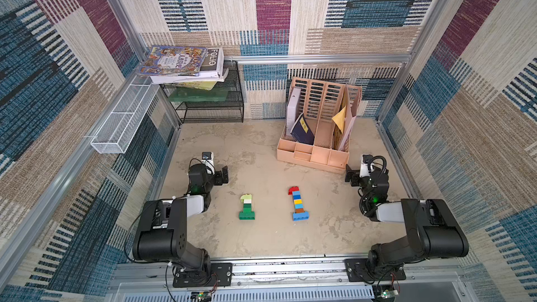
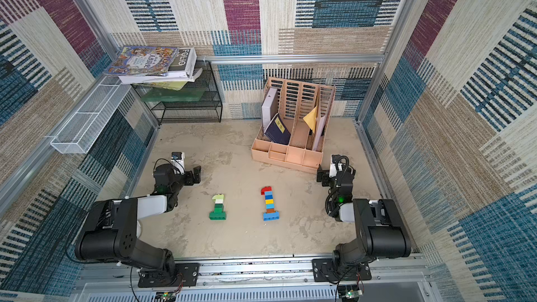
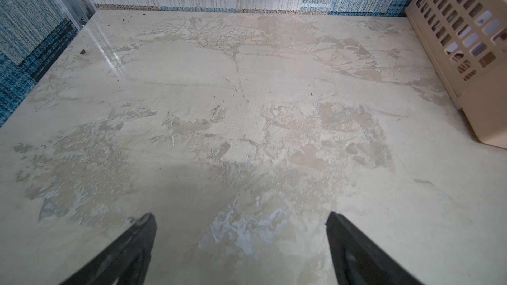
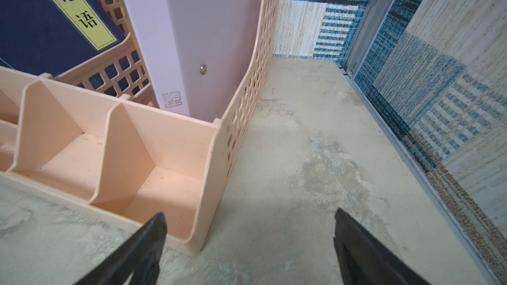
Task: Assemble the number 1 with lego
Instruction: Reset both arms
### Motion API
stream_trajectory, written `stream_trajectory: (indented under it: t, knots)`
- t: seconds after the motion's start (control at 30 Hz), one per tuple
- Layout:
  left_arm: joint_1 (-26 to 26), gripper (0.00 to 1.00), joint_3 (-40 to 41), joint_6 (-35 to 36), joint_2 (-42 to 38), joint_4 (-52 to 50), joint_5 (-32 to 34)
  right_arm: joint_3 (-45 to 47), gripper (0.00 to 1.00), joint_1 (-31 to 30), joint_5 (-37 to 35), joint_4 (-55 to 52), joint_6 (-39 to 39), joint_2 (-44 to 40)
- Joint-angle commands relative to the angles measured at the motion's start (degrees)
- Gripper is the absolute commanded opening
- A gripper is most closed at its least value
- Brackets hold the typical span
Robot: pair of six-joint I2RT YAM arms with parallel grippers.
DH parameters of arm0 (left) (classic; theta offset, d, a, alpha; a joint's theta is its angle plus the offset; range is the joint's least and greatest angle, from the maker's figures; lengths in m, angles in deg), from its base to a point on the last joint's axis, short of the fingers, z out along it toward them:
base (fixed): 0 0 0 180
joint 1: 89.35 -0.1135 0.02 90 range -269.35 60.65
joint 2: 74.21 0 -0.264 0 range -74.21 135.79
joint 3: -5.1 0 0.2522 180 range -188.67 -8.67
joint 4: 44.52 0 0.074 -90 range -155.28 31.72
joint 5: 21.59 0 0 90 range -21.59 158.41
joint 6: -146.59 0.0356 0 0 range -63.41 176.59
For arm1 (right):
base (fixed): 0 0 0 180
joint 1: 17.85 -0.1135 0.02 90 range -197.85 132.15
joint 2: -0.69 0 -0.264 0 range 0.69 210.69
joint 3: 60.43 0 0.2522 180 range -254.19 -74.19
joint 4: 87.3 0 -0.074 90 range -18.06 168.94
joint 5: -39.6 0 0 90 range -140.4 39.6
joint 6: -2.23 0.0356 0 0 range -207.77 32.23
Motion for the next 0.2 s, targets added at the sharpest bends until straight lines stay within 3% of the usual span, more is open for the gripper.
stream_trajectory:
  t: [0.0,0.17]
  knots:
    - [0.1,0.99,-0.4,-0.1,0.6,0.9,0.4,0.0,0.95,-0.1,-0.4,2.1,-0.1,0.0]
    - [0.1,0.99,0.2,0.1,-0.7,0.4,0.4,-0.1,0.95,-0.1,-0.4,2.0,-0.1,0.0]
